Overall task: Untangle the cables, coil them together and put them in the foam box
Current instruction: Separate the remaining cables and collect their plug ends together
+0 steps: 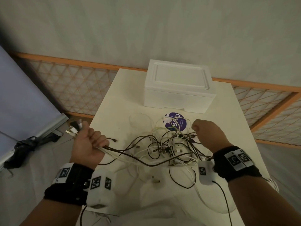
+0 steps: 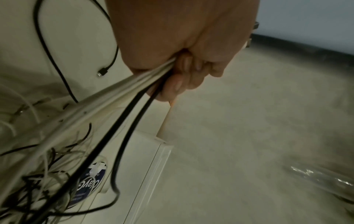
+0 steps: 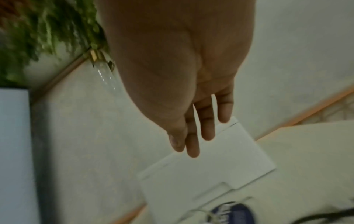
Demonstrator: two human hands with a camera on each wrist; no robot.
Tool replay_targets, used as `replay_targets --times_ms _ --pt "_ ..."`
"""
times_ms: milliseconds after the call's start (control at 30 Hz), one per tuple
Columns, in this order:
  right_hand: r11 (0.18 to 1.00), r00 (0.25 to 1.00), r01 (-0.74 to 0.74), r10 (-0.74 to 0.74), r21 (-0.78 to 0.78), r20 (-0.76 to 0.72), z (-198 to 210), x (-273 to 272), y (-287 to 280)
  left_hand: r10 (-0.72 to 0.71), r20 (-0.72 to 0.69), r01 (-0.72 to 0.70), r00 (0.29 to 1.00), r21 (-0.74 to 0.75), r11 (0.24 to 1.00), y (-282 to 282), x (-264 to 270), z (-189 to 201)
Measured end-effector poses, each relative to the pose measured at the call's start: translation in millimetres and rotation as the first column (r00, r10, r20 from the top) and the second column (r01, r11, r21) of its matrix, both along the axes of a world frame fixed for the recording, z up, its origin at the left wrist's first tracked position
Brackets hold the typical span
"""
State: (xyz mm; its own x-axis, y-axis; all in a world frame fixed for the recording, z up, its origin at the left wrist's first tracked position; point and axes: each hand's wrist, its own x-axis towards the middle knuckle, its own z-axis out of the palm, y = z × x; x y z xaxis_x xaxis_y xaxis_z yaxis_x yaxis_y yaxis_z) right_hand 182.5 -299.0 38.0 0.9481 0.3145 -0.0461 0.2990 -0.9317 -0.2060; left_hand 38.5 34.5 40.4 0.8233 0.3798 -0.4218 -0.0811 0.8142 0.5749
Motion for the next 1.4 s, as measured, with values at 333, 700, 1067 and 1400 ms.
replay_targets --times_ms 333,700,1067,1400 --pt "0.865 0.86 -0.485 0.499 0.13 -0.107 0.0 -41.4 88.1 -0.183 0.112 0.166 0.977 0.149 0.975 -30.0 6.0 38.7" --pt "0.871 0.8 -0.408 0.485 0.274 -0.352 15.7 -35.3 71.1 -0.3 0.001 0.287 0.954 0.289 0.913 -33.2 7.1 49.9" --pt "0.784 0.936 -0.094 0.279 0.614 -0.213 50.9 -25.8 60.5 -0.344 -0.166 0.381 0.924 0.342 0.859 -39.1 20.6 51.2" --pt "0.509 0.972 -0.204 0.209 0.836 0.11 74.5 -41.8 91.4 -0.377 -0.183 0.406 0.908 0.607 0.683 -96.1 56.7 61.4"
